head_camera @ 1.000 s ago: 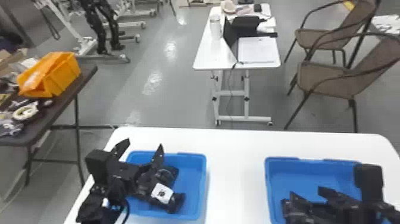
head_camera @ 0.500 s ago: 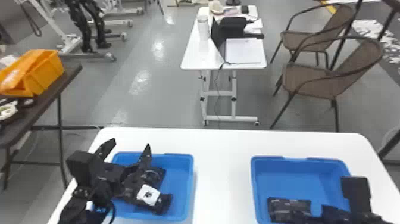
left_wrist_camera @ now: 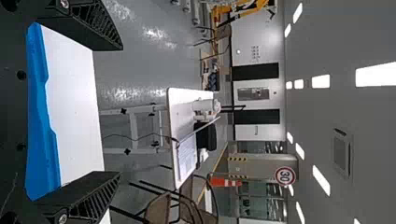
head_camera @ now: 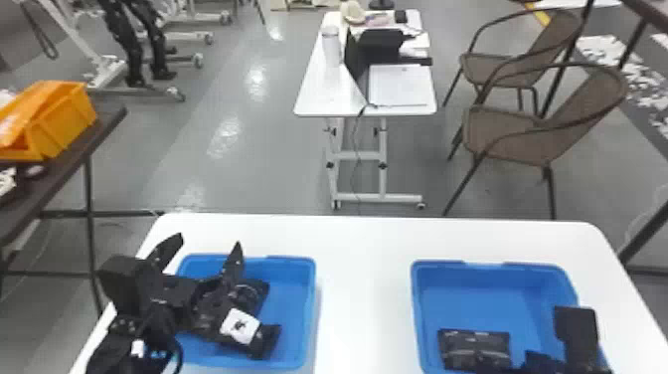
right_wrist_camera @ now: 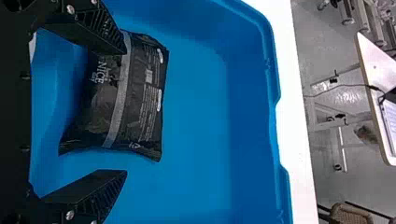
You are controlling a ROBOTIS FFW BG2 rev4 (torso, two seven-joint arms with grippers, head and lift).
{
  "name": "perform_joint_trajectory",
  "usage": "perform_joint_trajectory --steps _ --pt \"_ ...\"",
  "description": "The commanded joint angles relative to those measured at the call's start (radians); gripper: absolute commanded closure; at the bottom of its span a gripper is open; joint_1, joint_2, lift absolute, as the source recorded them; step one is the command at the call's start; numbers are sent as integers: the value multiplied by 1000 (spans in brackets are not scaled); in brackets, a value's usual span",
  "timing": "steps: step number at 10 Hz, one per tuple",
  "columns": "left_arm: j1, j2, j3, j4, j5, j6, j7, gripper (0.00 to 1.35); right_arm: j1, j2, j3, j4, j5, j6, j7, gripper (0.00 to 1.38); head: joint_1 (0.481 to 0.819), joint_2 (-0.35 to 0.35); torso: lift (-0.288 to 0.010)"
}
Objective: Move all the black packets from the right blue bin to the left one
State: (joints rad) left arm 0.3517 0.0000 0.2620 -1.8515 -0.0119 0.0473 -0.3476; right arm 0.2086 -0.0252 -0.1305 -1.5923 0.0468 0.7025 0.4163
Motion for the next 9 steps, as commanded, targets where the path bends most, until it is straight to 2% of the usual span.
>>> perform_joint_trajectory --steps 1,3,4,5,6,9 --pt "4 -3 2 2 -3 3 -1 67 -18 10 2 54 -8 -12 -10 159 695 98 0" --pt "7 -3 2 2 -8 14 -4 67 -55 -2 19 117 -33 -29 -8 759 695 109 0" --pt "7 -3 2 2 -13 22 -4 70 -55 -9 25 124 -65 -49 -7 898 695 112 0" --pt "9 -3 3 2 -14 25 -4 71 -43 -12 25 110 -100 -69 -7 1153 695 118 0" --pt "13 -3 3 2 -16 25 -4 71 -26 -6 25 69 -110 -72 -17 1263 695 125 0" --pt "13 -3 3 3 -20 28 -5 71 12 -6 19 -18 -212 -78 -64 1280 695 132 0"
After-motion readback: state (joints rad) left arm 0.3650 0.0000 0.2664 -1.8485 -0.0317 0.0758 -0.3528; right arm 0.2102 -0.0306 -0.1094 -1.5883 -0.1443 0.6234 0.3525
